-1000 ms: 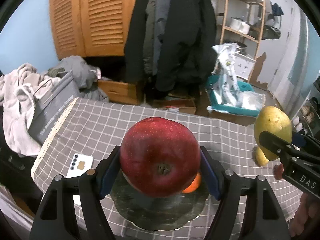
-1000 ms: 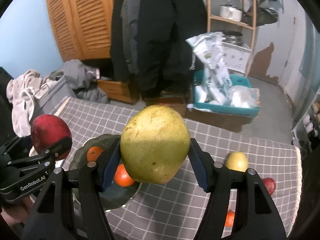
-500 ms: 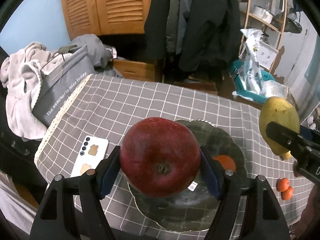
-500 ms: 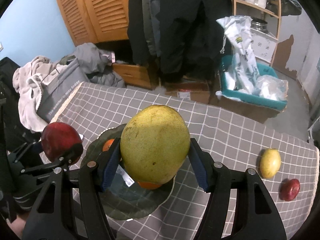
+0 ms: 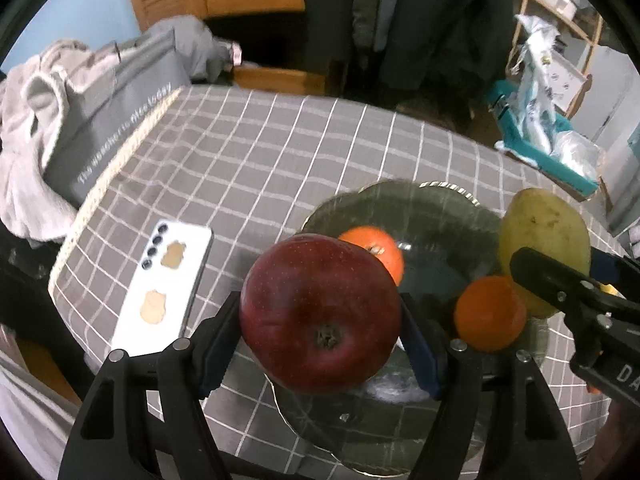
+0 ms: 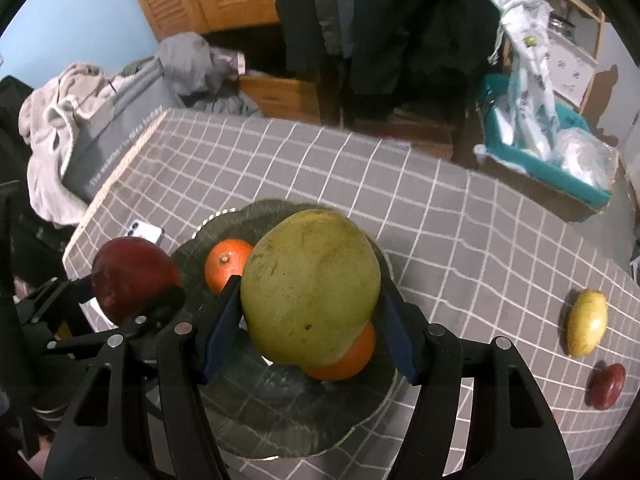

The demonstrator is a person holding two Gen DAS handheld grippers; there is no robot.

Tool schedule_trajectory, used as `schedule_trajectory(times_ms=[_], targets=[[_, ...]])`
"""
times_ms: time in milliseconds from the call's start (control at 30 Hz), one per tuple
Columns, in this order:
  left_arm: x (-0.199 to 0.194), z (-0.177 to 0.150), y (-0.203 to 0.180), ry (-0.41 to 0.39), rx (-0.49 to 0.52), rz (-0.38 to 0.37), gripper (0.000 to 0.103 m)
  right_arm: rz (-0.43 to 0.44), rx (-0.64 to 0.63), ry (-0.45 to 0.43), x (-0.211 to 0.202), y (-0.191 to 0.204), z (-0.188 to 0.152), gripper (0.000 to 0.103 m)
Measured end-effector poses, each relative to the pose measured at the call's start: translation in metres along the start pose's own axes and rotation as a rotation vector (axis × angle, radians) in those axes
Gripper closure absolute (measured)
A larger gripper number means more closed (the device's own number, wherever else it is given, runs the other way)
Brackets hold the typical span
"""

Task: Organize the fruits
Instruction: 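Open the left tool to drop the red apple into the bowl while the right tool releases the green pear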

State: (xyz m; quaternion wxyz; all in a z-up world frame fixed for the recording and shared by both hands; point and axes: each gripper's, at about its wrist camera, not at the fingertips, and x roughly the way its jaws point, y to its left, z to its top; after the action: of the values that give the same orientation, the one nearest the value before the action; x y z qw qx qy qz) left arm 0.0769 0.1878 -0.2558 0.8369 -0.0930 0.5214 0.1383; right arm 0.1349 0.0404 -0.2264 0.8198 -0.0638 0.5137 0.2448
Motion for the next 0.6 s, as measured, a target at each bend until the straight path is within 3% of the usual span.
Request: schedule_trajectory(times_ms=[600], targets=[[0.033,-0.006,0.004,0.102,-0.031,0.005,0.027,0.043,0.007,0.099,0.038,0.0,-0.003,0.036]])
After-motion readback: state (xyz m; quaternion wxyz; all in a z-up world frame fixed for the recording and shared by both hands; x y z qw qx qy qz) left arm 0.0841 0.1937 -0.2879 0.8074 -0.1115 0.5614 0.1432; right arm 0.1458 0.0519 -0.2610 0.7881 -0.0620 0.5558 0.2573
